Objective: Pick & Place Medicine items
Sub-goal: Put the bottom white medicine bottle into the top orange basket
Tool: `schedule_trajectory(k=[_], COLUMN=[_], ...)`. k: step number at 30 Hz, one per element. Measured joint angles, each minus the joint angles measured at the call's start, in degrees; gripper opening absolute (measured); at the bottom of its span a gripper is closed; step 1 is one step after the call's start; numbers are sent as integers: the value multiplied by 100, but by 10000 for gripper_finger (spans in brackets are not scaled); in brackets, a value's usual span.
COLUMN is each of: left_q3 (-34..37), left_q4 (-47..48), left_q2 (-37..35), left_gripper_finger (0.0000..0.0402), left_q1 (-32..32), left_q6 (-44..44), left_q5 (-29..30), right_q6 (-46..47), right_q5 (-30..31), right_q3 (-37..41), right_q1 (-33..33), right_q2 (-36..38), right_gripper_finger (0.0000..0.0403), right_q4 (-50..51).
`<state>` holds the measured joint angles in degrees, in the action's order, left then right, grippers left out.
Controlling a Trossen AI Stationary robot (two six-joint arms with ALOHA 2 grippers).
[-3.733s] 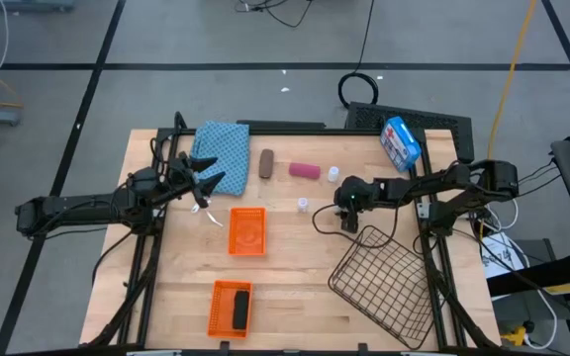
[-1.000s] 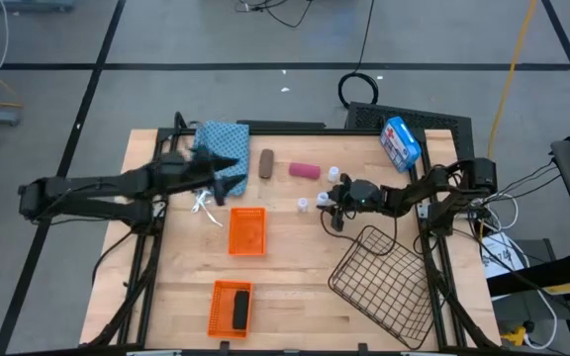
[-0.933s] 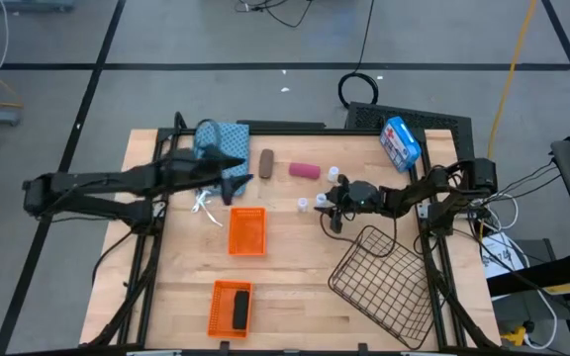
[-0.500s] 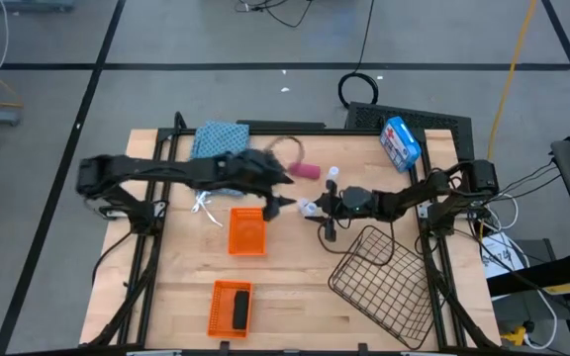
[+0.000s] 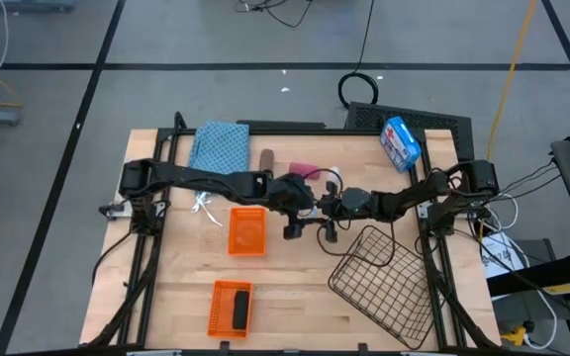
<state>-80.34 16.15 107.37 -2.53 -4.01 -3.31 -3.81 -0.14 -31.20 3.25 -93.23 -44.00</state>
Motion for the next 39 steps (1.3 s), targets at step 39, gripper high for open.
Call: schedule_trajectory(k=[39], left_q3=[13], left_q4=[-131], left_q2=[55], left_gripper_finger=[137], left_q1=[-76], left_q6=[335], left_q5=[411], right_q6=[20], right_q5=[27], right_q3=[-1], right_q1=[4], right_q2=[2], right_gripper_finger=[172], right_q4=[-45])
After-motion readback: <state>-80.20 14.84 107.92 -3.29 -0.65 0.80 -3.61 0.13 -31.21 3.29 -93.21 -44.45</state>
